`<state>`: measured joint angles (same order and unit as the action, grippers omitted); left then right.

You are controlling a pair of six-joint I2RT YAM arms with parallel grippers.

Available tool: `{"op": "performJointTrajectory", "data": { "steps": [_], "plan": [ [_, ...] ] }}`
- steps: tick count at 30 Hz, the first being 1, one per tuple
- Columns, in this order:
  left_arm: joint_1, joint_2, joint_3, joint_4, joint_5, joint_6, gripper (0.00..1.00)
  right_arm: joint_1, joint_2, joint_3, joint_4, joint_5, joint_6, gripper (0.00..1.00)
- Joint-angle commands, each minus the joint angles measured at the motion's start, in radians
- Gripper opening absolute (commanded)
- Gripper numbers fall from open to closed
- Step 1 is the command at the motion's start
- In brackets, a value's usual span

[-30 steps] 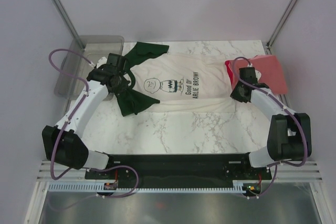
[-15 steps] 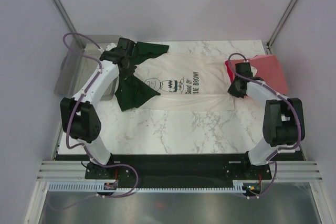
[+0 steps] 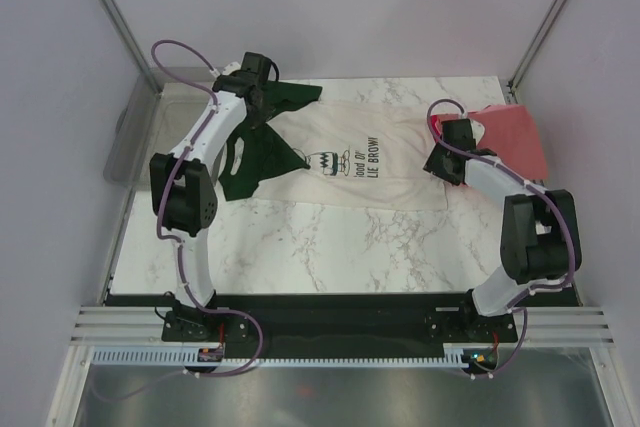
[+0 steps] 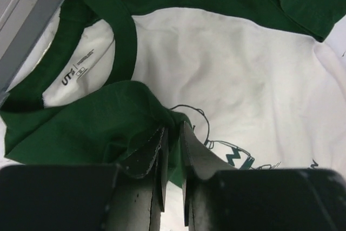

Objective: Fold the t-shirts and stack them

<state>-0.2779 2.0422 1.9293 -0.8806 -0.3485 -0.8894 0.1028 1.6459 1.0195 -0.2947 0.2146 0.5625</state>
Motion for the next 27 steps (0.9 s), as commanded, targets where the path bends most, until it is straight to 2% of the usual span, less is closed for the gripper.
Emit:
{"op": "performJointTrajectory", "data": {
  "steps": [1, 2, 3, 6, 9, 12, 16, 17, 18, 19, 20, 22, 27],
  "plan": [
    [-0.004, 0.056, 0.089, 0.023, 0.011, 0.107, 0.22, 0.011, -0.106, -0.035, 0.052, 0.042, -0.016, 0.58],
    [-0.009, 0.067, 0.117, 0.029, 0.023, 0.127, 0.31, 0.012, -0.119, -0.048, 0.054, 0.043, -0.019, 0.59],
    [-0.012, 0.073, 0.128, 0.040, 0.029, 0.160, 0.46, 0.012, -0.147, -0.056, 0.054, 0.034, -0.021, 0.63],
    [-0.032, 0.076, 0.148, 0.051, 0.042, 0.217, 0.71, 0.015, -0.202, -0.091, 0.065, -0.024, -0.027, 0.69],
    [-0.053, 0.029, 0.125, 0.055, 0.028, 0.265, 0.80, 0.024, -0.274, -0.157, 0.089, -0.095, -0.033, 0.70],
    [-0.075, -0.077, 0.022, 0.080, 0.029, 0.300, 0.83, 0.031, -0.346, -0.237, 0.091, -0.118, -0.018, 0.68],
    [-0.110, -0.249, -0.230, 0.165, 0.035, 0.294, 0.87, 0.031, -0.458, -0.398, 0.115, -0.107, 0.091, 0.61],
    [-0.113, -0.285, -0.283, 0.189, 0.052, 0.284, 0.90, 0.031, -0.516, -0.435, 0.159, -0.110, 0.115, 0.59],
    [-0.115, -0.372, -0.340, 0.219, 0.071, 0.279, 0.99, 0.031, -0.541, -0.468, 0.182, -0.107, 0.140, 0.57],
    [-0.115, -0.416, -0.460, 0.312, 0.119, 0.283, 1.00, 0.031, -0.564, -0.528, 0.207, -0.106, 0.192, 0.57],
    [-0.113, -0.454, -0.516, 0.346, 0.138, 0.283, 1.00, 0.031, -0.589, -0.550, 0.225, -0.094, 0.212, 0.57],
    [-0.115, -0.572, -0.657, 0.409, 0.167, 0.279, 1.00, 0.031, -0.589, -0.585, 0.256, -0.080, 0.249, 0.60],
    [-0.115, -0.735, -0.854, 0.508, 0.200, 0.238, 1.00, 0.029, -0.477, -0.590, 0.354, -0.046, 0.316, 0.60]
  ]
}}
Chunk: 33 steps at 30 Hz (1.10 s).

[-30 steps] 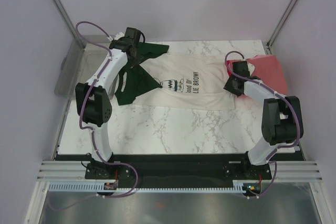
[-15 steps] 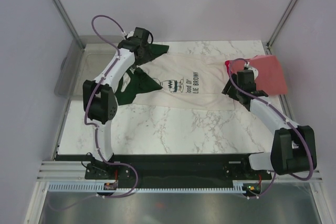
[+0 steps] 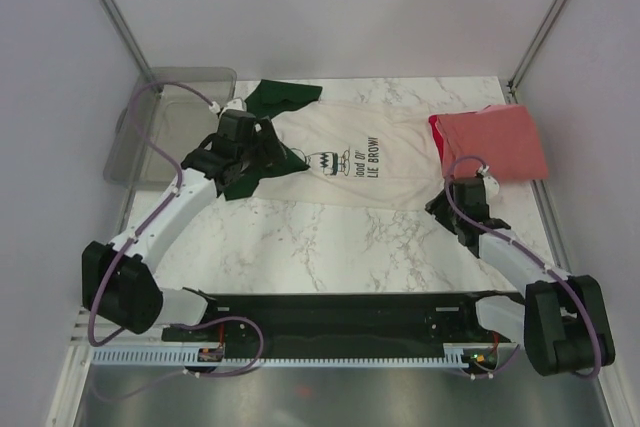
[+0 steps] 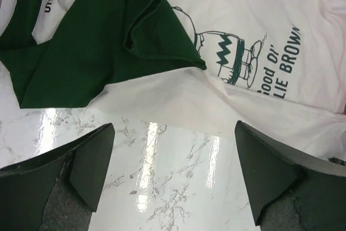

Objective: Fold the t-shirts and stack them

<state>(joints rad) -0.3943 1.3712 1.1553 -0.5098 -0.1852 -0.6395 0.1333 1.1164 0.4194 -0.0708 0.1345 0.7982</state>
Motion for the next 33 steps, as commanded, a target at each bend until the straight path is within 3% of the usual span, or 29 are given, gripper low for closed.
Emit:
{"op": "performJointTrajectory", "data": {
  "steps": [1, 7, 9, 10, 12, 16, 24, 29, 33],
  "plan": [
    [0.002, -0.107, -0.101, 0.149, 0.033, -0.018, 1.00, 0.000, 0.075, 0.025, 0.140, 0.043, 0.090, 0.60],
    [0.061, -0.188, -0.210, 0.159, 0.068, -0.045, 1.00, 0.000, 0.223, 0.073, 0.213, 0.112, 0.141, 0.56],
    [0.116, -0.210, -0.255, 0.163, 0.117, -0.063, 1.00, 0.000, 0.247, 0.091, 0.197, 0.140, 0.142, 0.33],
    [0.126, -0.225, -0.269, 0.165, 0.119, -0.072, 0.99, 0.000, 0.240, 0.096, 0.175, 0.155, 0.142, 0.13],
    [0.135, -0.245, -0.310, 0.165, 0.113, -0.077, 0.98, 0.000, 0.192, 0.104, 0.132, 0.203, 0.130, 0.00],
    [0.133, -0.300, -0.399, 0.186, 0.116, -0.097, 0.83, -0.018, 0.068, 0.088, 0.014, 0.231, 0.061, 0.00],
    [0.133, -0.336, -0.566, 0.293, 0.167, -0.089, 0.63, -0.089, -0.078, -0.011, -0.070, 0.111, -0.047, 0.00],
    [0.133, -0.294, -0.634, 0.407, 0.132, -0.117, 0.63, -0.089, -0.093, -0.010, -0.060, 0.096, -0.068, 0.00],
    [0.133, -0.247, -0.643, 0.474, 0.081, -0.132, 0.71, -0.090, -0.064, -0.001, -0.057, 0.085, -0.086, 0.00]
  ]
}}
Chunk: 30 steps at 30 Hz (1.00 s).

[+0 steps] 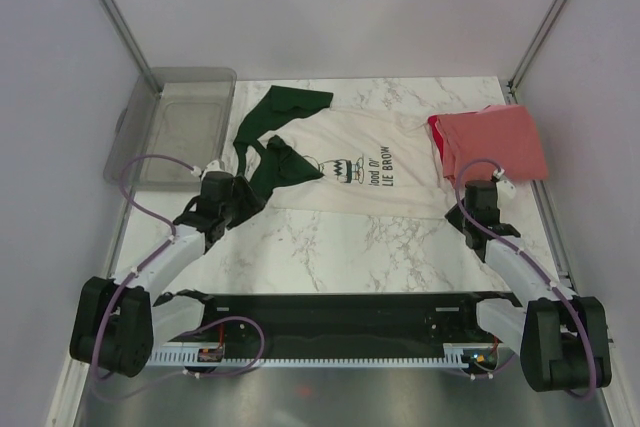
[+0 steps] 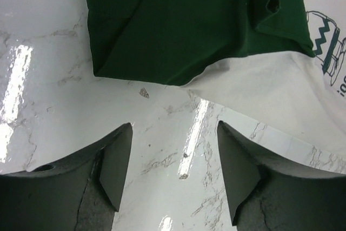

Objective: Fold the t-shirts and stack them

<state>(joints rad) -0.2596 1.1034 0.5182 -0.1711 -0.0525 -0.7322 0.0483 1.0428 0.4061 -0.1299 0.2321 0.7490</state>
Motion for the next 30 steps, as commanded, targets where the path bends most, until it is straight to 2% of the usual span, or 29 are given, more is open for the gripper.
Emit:
{"op": "performJointTrajectory", "data": {
  "steps": [1, 10, 15, 18, 23, 30],
  "plan": [
    [-0.001, 0.029, -0.010, 0.151, -0.062, -0.053, 0.72, -0.004, 0.011, 0.013, 0.006, -0.013, -0.037, 0.00],
    [-0.001, 0.202, -0.018, 0.337, -0.129, -0.133, 0.64, -0.004, -0.006, 0.005, 0.018, -0.031, -0.053, 0.00],
    [-0.001, 0.245, -0.014, 0.322, -0.133, -0.173, 0.64, -0.005, -0.003, 0.003, 0.022, -0.036, -0.054, 0.00],
    [-0.003, 0.243, -0.017, 0.260, -0.165, -0.205, 0.64, -0.004, 0.006, 0.007, 0.027, -0.036, -0.054, 0.00],
    [-0.003, 0.254, -0.023, 0.190, -0.240, -0.254, 0.60, -0.004, 0.017, 0.003, 0.042, -0.034, -0.046, 0.00],
    [-0.004, 0.334, 0.019, 0.179, -0.254, -0.271, 0.52, -0.005, 0.023, 0.003, 0.047, -0.033, -0.048, 0.00]
  ]
}}
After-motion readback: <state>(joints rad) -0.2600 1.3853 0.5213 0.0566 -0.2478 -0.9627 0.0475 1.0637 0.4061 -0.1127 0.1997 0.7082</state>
